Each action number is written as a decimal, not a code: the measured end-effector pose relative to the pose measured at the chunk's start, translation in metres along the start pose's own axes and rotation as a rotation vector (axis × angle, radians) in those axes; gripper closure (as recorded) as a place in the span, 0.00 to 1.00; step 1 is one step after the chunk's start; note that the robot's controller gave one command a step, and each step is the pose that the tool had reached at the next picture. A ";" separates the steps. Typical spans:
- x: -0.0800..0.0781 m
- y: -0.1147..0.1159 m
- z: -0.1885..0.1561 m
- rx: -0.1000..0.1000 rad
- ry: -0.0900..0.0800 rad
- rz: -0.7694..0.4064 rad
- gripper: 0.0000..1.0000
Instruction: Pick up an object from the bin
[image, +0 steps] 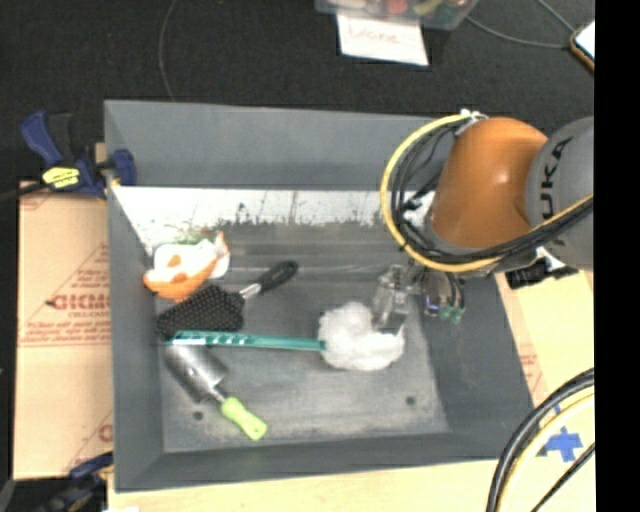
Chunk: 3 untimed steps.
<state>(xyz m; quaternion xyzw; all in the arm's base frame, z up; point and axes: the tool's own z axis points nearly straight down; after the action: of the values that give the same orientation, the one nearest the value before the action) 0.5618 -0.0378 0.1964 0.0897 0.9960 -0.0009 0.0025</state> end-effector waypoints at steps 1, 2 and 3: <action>-0.014 0.021 -0.088 0.000 -0.005 0.012 1.00; 0.083 0.059 0.016 0.004 0.006 0.009 1.00; 0.026 0.046 -0.001 0.000 -0.021 0.158 1.00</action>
Offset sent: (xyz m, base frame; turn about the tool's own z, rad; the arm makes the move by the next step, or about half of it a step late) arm -0.0687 0.0730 -0.0143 0.0122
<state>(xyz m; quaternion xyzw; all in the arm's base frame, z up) 0.5445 0.0118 0.1976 0.1678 0.9857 -0.0015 0.0131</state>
